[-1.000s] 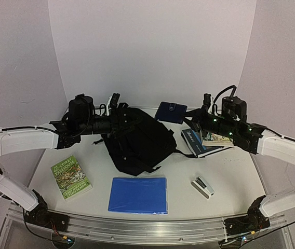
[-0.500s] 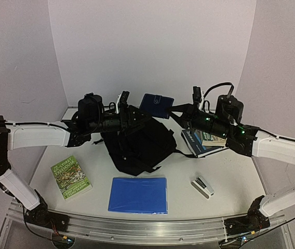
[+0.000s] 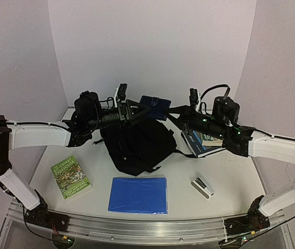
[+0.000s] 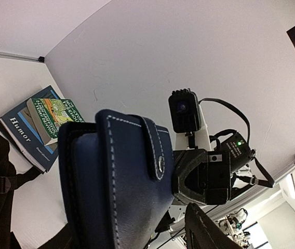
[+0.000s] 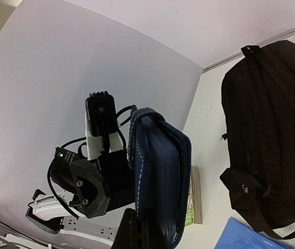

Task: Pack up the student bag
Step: Pick up the personal item from the center of the board.

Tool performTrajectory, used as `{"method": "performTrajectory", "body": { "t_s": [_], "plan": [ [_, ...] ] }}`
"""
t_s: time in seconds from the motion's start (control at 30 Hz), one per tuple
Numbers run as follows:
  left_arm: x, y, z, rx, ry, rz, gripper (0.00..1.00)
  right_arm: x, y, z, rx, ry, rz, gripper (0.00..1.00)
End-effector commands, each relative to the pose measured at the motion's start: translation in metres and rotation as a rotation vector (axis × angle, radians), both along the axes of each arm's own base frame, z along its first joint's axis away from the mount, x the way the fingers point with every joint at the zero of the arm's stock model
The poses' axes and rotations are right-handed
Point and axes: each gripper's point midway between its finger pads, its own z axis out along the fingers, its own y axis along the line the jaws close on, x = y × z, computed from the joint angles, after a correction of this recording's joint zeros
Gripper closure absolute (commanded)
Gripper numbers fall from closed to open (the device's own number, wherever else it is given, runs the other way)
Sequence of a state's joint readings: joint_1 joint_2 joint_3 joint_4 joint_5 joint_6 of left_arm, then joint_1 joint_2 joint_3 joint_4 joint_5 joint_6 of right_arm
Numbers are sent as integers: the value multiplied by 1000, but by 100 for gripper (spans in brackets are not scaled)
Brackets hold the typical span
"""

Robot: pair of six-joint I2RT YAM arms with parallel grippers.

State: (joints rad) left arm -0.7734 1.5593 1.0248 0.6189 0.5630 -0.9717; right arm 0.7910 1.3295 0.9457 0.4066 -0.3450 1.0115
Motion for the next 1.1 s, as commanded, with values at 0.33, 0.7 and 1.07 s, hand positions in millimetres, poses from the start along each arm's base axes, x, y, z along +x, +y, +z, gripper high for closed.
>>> {"method": "performTrajectory", "body": {
  "t_s": [0.33, 0.7, 1.07],
  "plan": [
    [8, 5, 15, -62, -45, 63, 96, -6, 3, -1, 36, -20, 26, 64],
    [15, 26, 36, -216, -57, 172, 100, -8, 11, -6, 108, -11, 48, 8],
    [12, 28, 36, -245, -18, 159, 100, 10, 31, 8, 160, -76, 41, 35]
  ]
}}
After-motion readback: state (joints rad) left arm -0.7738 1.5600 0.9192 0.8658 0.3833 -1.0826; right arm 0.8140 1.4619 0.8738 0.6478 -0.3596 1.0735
